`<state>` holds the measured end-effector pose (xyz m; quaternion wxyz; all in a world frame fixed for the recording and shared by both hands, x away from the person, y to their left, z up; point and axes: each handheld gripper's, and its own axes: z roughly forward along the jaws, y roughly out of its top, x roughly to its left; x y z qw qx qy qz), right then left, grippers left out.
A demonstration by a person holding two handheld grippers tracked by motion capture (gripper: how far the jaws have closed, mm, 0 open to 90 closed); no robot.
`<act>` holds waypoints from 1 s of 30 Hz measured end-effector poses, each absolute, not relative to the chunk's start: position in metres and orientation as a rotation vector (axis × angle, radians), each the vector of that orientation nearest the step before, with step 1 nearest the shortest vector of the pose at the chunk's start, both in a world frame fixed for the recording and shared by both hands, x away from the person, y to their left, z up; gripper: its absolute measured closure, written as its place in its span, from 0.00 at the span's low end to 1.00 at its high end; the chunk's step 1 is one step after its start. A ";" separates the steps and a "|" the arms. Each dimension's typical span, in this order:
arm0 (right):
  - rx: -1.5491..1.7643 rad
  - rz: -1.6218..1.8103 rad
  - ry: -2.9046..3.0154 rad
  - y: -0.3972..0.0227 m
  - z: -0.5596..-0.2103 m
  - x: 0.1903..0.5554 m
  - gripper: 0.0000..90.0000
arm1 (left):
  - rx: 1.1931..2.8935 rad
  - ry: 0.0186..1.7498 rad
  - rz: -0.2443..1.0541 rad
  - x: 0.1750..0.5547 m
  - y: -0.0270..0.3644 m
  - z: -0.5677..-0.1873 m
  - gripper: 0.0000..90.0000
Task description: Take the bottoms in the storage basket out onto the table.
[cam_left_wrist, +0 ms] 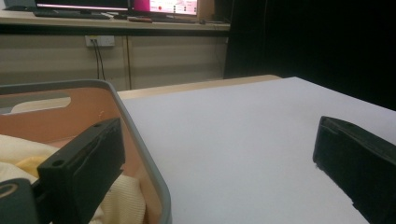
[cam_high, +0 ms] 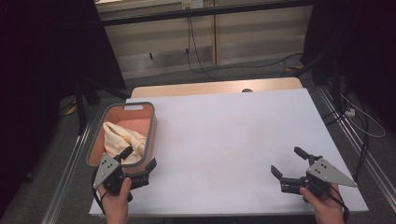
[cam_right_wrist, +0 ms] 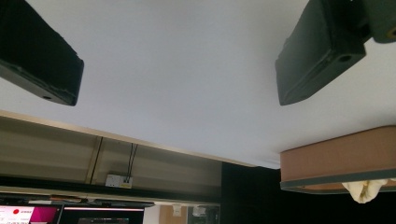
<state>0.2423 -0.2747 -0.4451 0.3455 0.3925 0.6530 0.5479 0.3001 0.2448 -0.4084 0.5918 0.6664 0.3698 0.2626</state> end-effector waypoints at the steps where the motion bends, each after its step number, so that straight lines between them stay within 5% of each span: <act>1: 1.021 1.425 1.694 -0.275 -0.445 0.242 0.01 | 1.555 0.860 0.614 0.300 0.245 -0.408 0.03; 30: 1.037 1.431 1.690 -0.284 -0.446 0.243 0.01 | 1.519 0.908 0.628 0.314 0.243 -0.379 0.03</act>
